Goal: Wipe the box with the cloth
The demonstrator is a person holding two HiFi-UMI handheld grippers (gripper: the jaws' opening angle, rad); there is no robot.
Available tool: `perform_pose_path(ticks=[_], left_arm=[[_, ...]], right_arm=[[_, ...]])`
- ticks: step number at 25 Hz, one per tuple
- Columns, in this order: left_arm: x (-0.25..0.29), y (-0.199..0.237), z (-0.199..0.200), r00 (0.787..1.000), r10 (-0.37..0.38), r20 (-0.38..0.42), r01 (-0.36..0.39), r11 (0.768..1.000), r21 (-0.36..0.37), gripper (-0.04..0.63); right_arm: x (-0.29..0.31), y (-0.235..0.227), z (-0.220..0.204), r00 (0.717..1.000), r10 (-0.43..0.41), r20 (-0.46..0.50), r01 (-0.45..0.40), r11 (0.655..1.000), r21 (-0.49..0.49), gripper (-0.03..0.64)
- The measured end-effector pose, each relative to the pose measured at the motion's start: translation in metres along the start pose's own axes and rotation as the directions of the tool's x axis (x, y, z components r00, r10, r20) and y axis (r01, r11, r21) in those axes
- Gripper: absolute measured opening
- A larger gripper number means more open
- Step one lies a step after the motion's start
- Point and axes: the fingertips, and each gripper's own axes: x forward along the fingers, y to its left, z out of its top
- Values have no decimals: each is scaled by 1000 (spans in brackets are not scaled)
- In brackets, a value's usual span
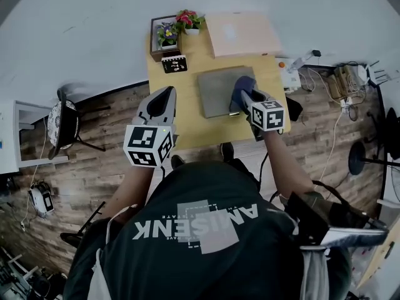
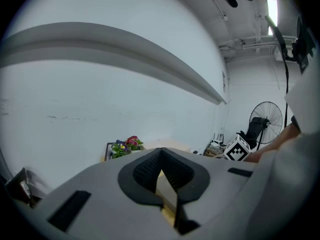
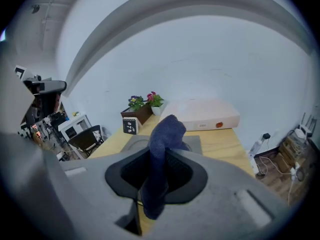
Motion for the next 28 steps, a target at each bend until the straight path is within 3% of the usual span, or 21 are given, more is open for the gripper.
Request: perform_pose_path(ticks=[5,12,19,28], left_arm=[[23,-21,-3,999,26,-27,-26,1000,-8,0],[42,-39,-6,998,38,-56,-37,999,11,0],[42,-26,-10,997,37,-75,-36,999,14,0],[27,-2,-11,998,14,-62,-14,1000,1,0]], right_arm=[[-1,-53,-4,999,-39,-15,39,999,7,74],[17,-86,-26,996,-40,-79,41,999,14,74],[27,-88,-34,984,-102,-143,96,994,-49,74],[28,-88,-37,973,-171,-153,171,985,-15,72]])
